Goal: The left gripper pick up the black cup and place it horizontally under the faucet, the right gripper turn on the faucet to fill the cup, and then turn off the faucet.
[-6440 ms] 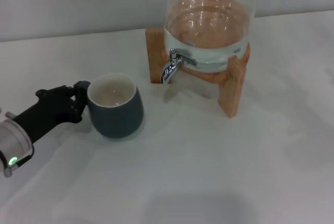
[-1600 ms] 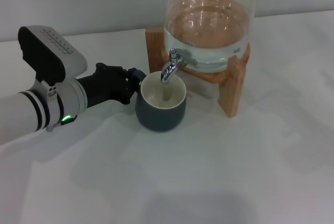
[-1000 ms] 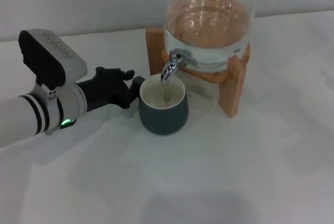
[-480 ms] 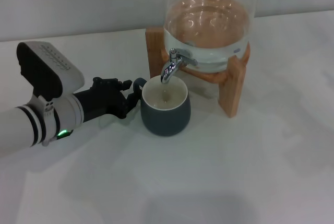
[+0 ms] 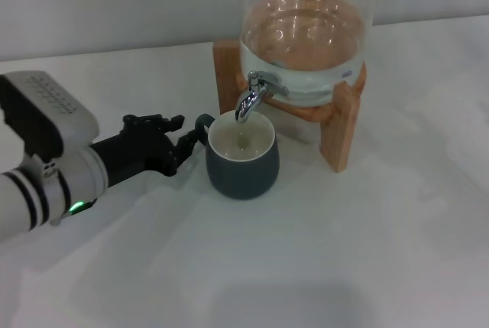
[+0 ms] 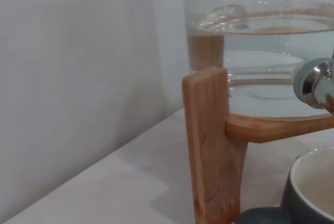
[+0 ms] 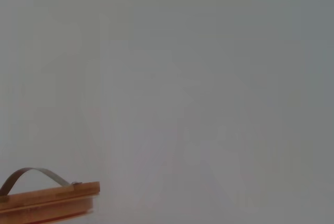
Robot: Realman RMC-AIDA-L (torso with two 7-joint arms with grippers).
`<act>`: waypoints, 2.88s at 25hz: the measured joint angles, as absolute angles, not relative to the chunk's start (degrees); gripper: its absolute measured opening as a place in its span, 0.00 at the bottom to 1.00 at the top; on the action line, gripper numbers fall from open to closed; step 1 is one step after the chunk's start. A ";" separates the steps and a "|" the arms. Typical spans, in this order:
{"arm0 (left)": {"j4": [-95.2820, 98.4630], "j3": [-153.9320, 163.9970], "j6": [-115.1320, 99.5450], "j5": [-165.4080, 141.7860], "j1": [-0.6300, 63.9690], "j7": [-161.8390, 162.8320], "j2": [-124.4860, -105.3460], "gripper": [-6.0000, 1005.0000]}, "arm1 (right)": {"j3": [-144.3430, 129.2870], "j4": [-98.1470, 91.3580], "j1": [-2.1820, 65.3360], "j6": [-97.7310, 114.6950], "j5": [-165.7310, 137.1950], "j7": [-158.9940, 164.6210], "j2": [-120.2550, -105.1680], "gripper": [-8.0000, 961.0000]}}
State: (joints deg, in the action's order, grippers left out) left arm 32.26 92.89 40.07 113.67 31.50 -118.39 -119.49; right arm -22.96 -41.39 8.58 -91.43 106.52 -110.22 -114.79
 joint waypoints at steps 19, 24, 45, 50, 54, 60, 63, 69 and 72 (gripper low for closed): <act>47.30 90.11 43.01 117.24 16.92 -117.19 -119.28 0.33 | -21.10 -40.07 8.49 -90.74 106.26 -110.03 -114.61 0.80; 49.95 83.25 51.89 124.23 12.32 -117.58 -119.30 0.33 | -20.57 -39.51 8.46 -90.21 106.03 -110.03 -114.52 0.80; 42.08 70.61 62.11 140.12 10.85 -112.82 -119.04 0.80 | -21.54 -41.21 4.86 -91.39 101.77 -107.66 -114.76 0.80; 42.06 69.82 62.56 139.85 10.84 -112.30 -118.94 0.86 | -22.23 -45.00 4.35 -98.20 96.80 -102.79 -114.97 0.80; 42.07 69.27 62.47 139.43 11.17 -112.30 -118.56 0.88 | -30.94 -48.99 3.25 -99.77 96.72 -99.34 -115.11 0.80; 42.03 69.01 61.99 139.30 11.27 -112.30 -118.48 0.88 | -49.04 -59.25 2.39 -92.74 96.73 -92.11 -115.18 0.80; 42.01 68.99 61.92 139.29 11.15 -112.31 -118.49 0.88 | -57.79 -65.59 2.62 -88.78 95.12 -87.77 -115.06 0.80; 41.72 68.97 61.85 139.28 11.37 -112.32 -118.44 0.88 | -67.50 -72.37 7.00 -89.42 93.61 -82.01 -114.98 0.78; 40.98 68.81 61.79 139.22 11.88 -112.32 -118.39 0.88 | -70.03 -75.44 7.35 -87.54 94.04 -78.95 -115.04 0.77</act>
State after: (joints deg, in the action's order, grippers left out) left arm 40.98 68.81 61.79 139.22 11.88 -112.32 -118.39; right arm -70.03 -75.44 7.35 -87.54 94.04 -78.95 -115.04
